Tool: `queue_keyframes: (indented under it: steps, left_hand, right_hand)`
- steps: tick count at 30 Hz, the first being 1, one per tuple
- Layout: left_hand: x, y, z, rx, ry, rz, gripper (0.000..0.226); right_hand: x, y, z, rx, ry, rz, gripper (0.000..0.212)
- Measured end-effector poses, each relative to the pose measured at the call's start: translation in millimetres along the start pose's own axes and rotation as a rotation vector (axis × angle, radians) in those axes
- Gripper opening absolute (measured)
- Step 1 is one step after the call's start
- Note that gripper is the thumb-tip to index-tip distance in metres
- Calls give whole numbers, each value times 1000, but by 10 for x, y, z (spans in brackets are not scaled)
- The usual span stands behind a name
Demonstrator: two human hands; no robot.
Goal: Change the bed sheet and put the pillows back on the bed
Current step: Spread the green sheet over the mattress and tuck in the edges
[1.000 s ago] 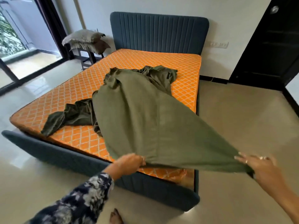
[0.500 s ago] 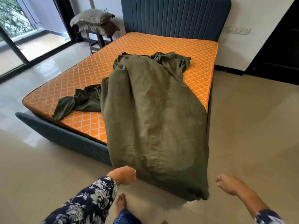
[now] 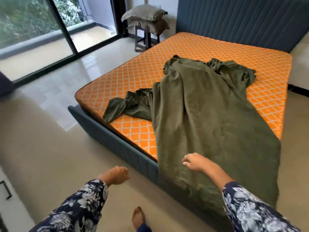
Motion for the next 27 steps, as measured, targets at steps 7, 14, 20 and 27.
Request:
queue_keyframes:
  steps: [7, 14, 20, 27]
  left_hand:
    - [88, 620, 1314, 92, 126, -86, 36]
    - [-244, 1276, 1878, 199, 140, -147, 32]
    - [-1050, 2070, 2265, 256, 156, -200, 34]
    - [-2456, 2732, 2761, 511, 242, -199, 8]
  right_hand:
    - [-779, 577, 1372, -20, 172, -2, 31]
    - [-1518, 1284, 1897, -75, 190, -51, 33]
    - [-2578, 1678, 1789, -268, 85, -127, 37]
    - [-3829, 1742, 1594, -461, -56, -139, 34]
Point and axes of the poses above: each hand's wrist, its own x-axis away from the middle knuckle, its own y-axis out of the back of the hand, z = x × y, the point moved 5 cm from there along -x, towards the middle knuckle, and after that the axes turned 8 degrees about z, right-handed, at the moved point
